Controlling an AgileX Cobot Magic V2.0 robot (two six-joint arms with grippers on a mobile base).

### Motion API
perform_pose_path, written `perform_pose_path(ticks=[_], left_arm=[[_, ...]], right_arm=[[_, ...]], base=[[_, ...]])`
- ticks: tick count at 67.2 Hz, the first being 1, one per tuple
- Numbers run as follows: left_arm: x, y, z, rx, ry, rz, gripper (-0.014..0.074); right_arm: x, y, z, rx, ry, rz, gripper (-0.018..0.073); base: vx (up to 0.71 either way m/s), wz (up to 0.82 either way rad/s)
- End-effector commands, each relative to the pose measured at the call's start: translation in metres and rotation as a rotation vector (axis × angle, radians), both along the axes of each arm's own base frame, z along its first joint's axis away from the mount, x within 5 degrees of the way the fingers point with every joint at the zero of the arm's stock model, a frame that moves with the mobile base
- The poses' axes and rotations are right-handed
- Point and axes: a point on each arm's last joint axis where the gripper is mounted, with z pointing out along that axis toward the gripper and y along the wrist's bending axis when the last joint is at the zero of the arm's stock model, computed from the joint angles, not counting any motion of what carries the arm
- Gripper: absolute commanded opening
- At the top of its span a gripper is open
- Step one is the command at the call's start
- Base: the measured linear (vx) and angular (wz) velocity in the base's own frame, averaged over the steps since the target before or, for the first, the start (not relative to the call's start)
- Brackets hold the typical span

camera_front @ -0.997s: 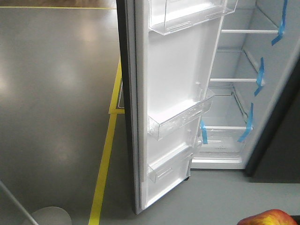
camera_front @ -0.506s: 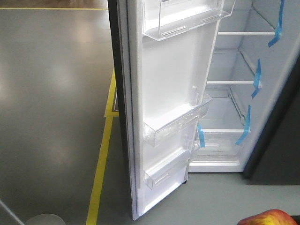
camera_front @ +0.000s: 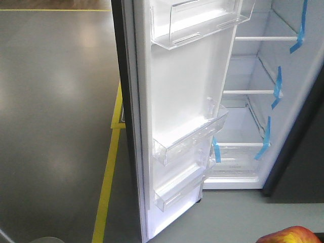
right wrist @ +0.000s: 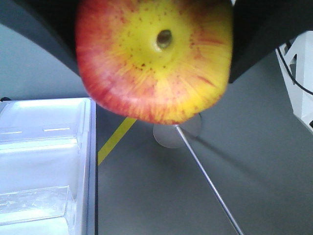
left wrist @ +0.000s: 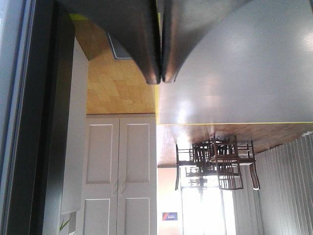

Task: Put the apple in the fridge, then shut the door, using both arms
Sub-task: 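Approach the open fridge door bins, stopping in front of them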

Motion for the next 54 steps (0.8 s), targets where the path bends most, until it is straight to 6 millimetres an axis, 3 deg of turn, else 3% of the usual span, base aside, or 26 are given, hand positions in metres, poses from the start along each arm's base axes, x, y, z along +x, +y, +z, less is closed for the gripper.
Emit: perform_pose_path(ticks=[1, 54], left_arm=[[-0.0029, -0.0001, 0.0126, 0.003, -0.098, 0.001, -0.0006], [-0.0029, -0.0001, 0.0126, 0.003, -0.098, 0.001, -0.0006]], right_arm=[[0.0027, 0.0024, 0.0114, 0.056, -0.047, -0.010, 0.0088], [0.0027, 0.0024, 0.0114, 0.056, -0.047, -0.010, 0.0088]], base=[[0.06, 0.00], [0.08, 0.03]])
